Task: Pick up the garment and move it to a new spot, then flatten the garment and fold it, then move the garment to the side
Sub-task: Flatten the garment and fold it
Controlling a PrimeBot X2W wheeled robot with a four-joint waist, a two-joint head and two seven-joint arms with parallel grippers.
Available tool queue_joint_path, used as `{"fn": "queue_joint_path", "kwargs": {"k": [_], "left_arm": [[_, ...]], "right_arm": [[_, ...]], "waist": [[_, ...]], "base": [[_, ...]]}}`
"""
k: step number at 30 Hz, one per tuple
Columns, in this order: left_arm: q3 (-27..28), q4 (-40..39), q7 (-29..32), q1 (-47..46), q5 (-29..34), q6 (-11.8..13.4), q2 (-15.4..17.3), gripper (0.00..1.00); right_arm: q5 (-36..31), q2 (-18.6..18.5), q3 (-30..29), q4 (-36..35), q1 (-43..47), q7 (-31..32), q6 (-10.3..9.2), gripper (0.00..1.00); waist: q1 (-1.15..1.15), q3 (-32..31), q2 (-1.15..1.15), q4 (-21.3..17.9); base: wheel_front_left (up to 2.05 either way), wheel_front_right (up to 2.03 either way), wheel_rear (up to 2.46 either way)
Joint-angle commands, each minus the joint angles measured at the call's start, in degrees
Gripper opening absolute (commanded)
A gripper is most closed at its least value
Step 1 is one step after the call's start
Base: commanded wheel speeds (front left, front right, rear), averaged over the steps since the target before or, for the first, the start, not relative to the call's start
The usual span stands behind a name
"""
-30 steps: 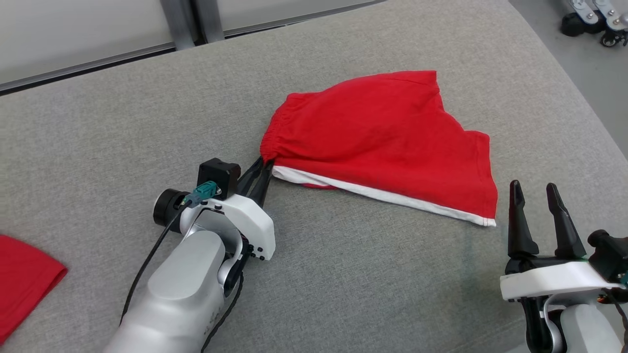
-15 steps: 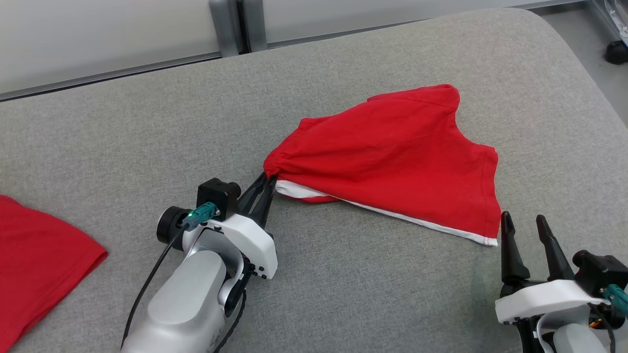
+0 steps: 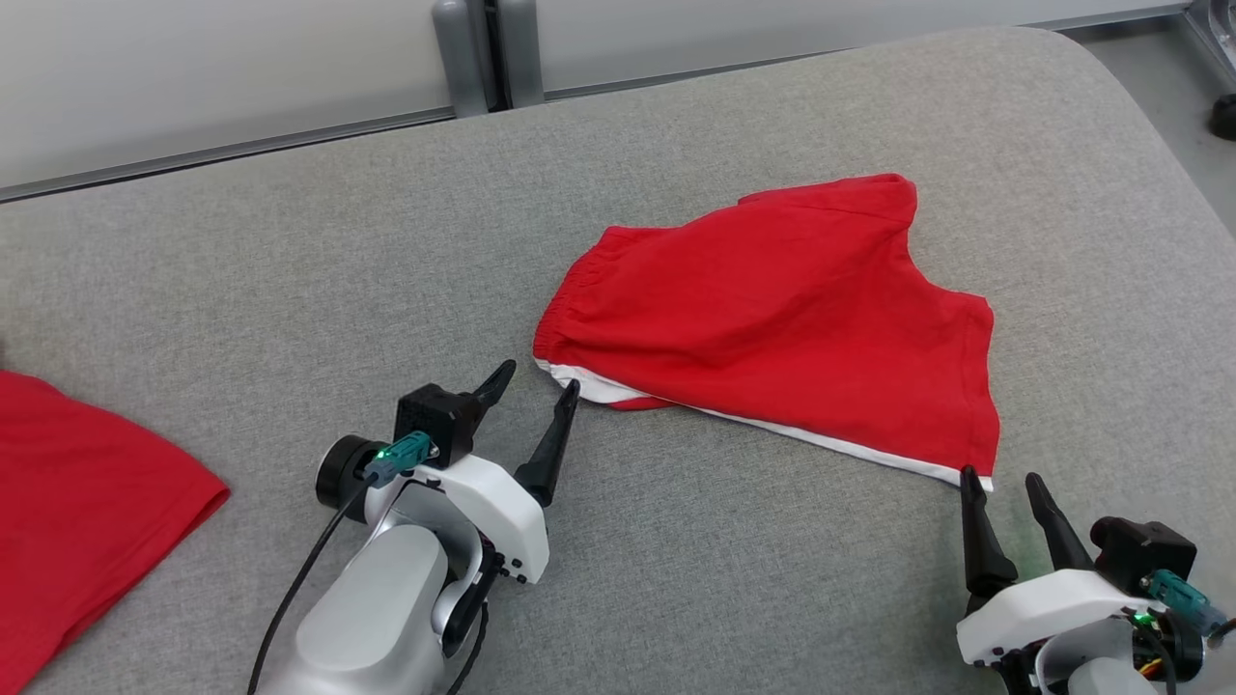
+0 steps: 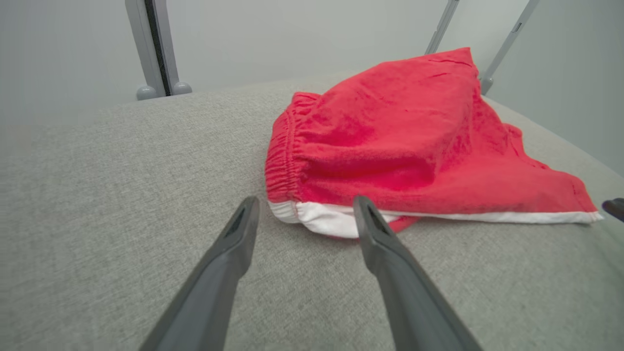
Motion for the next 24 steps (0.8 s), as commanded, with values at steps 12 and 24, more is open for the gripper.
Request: {"fn": "queue_joint_path", "kwargs": {"k": [12, 24], "left_arm": [[1.1, 2.7, -0.3, -0.7, -0.6, -1.0, 0.0, 1.0], [-0.3, 6.3, -0.3, -4.1, -0.5, -1.4, -0.1, 1.0]], "right_arm": [[1.7, -0.8, 1.3, 5.0, -3.7, -1.0, 0.01, 1.0], [4.1, -1.4, 4.1, 7.4, -7.0, -1.3, 0.01, 1.0]], "waist": [[0.0, 0.0, 0.0, 0.2], [0.0, 2.2, 0.0, -1.0]], "base": [[0.0, 0.0, 0.0], [0.0, 0.0, 0.0]]}}
